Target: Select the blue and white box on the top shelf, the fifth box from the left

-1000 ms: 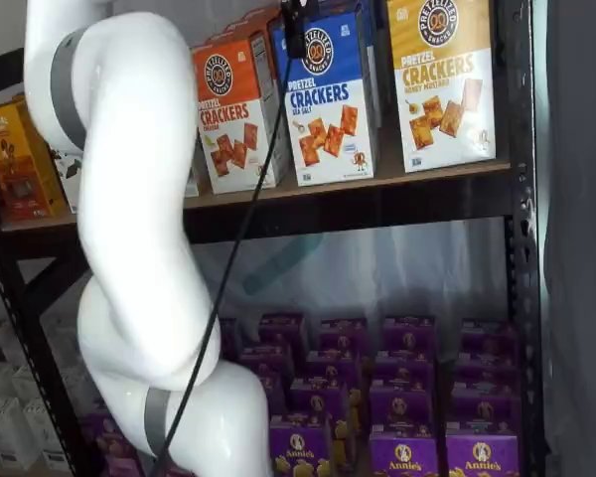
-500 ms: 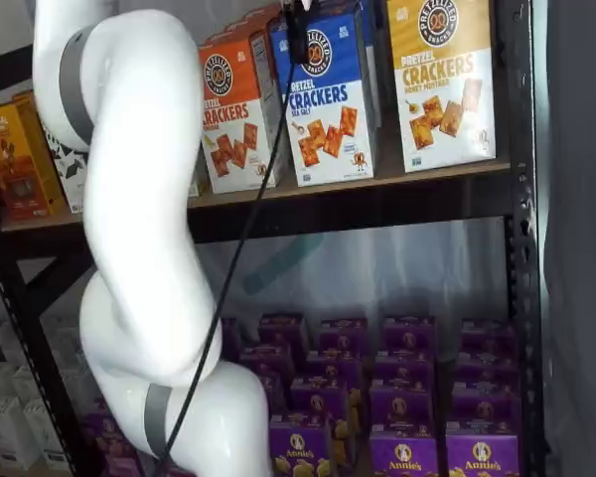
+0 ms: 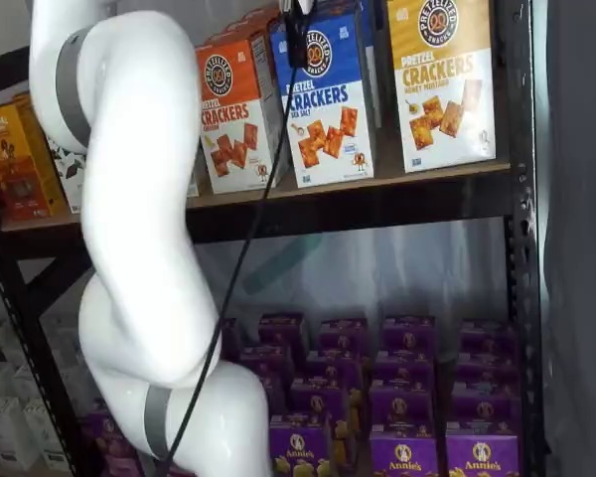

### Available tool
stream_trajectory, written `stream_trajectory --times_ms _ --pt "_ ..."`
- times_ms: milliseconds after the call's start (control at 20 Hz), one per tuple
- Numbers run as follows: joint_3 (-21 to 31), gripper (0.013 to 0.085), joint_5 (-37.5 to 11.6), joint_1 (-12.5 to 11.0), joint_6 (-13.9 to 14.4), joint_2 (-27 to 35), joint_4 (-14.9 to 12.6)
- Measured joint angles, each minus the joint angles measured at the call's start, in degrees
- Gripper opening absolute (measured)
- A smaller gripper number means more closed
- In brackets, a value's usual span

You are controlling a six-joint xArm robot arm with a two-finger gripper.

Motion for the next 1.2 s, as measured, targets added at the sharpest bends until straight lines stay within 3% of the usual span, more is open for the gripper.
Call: stream_trajectory --times_ms 50,550,650,900,1200 --pt "0.03 0.0690 -0.06 -0.04 0.00 -0.02 0.08" --pt "0.33 0.0690 -0.31 -0.45 -0.30 -0.32 0.44" --pt "0.44 0.0610 -0.36 -0.53 -0.34 -0.46 0.57" --pt "0.84 0.0610 -0.42 -0.53 -0.28 -1.01 0.69" --pt "-0.11 0.0610 2.91 -0.82 0.18 -2.08 1.37"
